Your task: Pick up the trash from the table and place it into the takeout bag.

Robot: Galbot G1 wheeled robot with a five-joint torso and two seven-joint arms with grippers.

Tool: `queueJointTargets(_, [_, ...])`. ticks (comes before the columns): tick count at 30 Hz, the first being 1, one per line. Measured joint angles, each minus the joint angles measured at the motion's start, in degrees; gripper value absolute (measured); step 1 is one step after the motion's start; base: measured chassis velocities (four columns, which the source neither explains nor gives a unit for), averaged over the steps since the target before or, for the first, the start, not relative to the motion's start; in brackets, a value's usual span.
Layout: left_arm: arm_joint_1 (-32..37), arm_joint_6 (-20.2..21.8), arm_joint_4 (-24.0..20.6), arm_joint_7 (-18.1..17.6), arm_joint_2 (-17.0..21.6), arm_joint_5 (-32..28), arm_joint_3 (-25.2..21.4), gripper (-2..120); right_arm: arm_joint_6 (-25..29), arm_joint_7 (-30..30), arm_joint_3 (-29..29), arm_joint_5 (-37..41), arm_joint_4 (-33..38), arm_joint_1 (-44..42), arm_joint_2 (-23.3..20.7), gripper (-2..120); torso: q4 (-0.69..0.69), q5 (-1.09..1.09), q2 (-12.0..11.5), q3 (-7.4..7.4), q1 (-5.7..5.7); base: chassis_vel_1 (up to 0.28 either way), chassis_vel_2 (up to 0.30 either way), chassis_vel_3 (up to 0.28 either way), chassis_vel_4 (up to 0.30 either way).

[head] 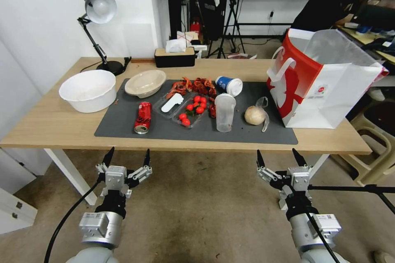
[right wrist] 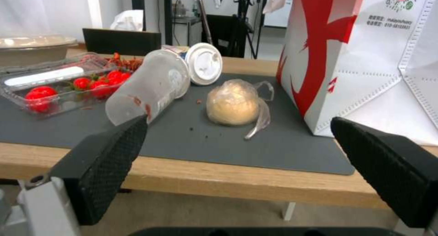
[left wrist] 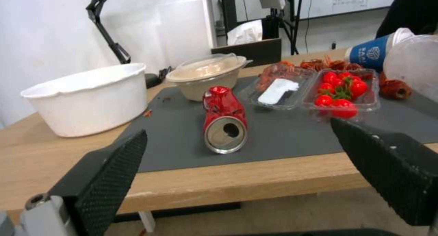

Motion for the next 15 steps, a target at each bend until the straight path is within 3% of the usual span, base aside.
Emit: queueJointTargets(15, [0.0,0.0,0.0,0.0,0.0,0.0,0.0,100,0.0,0.0,0.0,0.0,0.0,0.0,0.0,100,0.0,0.0,0.0,0.0,0.0,0.0,0.0,0.0,0.0])
